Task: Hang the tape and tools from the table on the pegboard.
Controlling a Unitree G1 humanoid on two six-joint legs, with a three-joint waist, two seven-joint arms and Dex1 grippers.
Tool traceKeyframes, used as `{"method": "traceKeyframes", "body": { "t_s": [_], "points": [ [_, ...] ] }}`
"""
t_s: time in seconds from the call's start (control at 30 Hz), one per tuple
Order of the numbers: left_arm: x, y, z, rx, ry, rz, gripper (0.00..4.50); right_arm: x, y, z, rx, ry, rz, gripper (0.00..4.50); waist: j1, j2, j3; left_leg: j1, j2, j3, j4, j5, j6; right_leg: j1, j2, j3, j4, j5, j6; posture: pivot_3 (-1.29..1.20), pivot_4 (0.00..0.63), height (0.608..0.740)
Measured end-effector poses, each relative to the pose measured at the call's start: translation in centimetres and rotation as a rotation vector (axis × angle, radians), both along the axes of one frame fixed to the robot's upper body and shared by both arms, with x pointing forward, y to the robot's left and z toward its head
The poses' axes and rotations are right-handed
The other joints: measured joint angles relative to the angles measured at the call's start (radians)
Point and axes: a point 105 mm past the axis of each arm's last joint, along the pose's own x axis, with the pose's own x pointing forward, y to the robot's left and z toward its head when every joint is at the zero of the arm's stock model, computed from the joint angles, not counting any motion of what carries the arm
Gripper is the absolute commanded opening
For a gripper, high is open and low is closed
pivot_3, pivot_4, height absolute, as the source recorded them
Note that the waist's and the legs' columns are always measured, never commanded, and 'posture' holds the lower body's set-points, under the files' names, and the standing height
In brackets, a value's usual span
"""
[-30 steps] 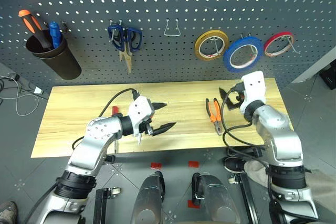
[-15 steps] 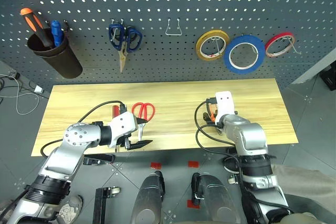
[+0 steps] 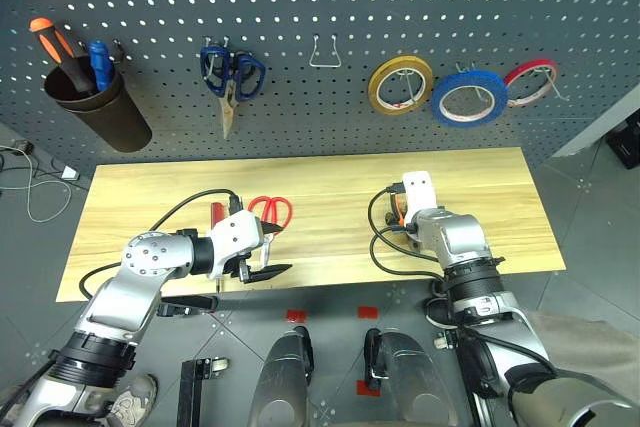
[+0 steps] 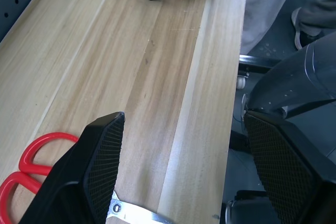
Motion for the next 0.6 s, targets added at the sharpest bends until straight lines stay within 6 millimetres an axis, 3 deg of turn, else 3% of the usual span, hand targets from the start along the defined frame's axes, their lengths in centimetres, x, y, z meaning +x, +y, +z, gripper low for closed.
{"method": "traceKeyframes", "body": {
  "t_s": [0.1, 0.27, 0.37, 0.47, 0.6],
  "points": [
    [0.0, -0.4, -0.1, -0.030, 0.002, 0.002, 3.81, 0.3, -0.6, 0.2, -0.048, -0.018, 0.048, 2.93, 0.000, 0.000, 0.000, 0.000, 0.000, 0.000, 0.000, 0.000, 0.000, 0.000, 0.000, 0.000, 0.000, 0.000, 0.000, -0.01, 0.309, 0.740],
    [-0.4, -0.1, -0.2, -0.093, 0.014, 0.037, 3.81, 0.0, -0.3, 0.3, -0.115, -0.066, 0.117, 2.87, 0.000, 0.000, 0.000, -0.002, 0.001, 0.000, 0.000, 0.000, 0.000, -0.002, 0.000, -0.001, 0.000, 0.000, 0.000, -0.01, 0.304, 0.740],
    [-1.1, 0.6, 0.2, -0.187, 0.018, 0.102, 3.81, -1.6, 2.2, 1.3, -0.083, -0.156, 0.207, 2.87, -0.007, 0.000, 0.000, -0.011, 0.001, 0.000, 0.001, 0.000, 0.000, -0.011, 0.001, -0.001, 0.002, 0.000, 0.000, 0.00, 0.300, 0.740],
    [-1.5, 1.2, 1.1, -0.257, 0.013, 0.167, 3.81, -2.5, 5.8, 4.9, -0.029, -0.300, 0.301, 2.87, -0.018, 0.000, 0.000, -0.011, 0.002, 0.000, 0.002, 0.000, 0.000, -0.012, 0.001, -0.001, 0.006, 0.000, 0.000, 0.01, 0.298, 0.740],
    [-2.0, 1.8, 3.4, -0.410, -0.008, 0.274, 3.81, -3.7, 10.3, 13.5, 0.100, -0.613, 0.381, 2.87, -0.018, 0.000, 0.000, -0.011, 0.002, -0.002, 0.007, 0.000, -0.001, -0.012, 0.001, -0.002, 0.012, 0.000, 0.000, 0.04, 0.295, 0.740]
  ]
}}
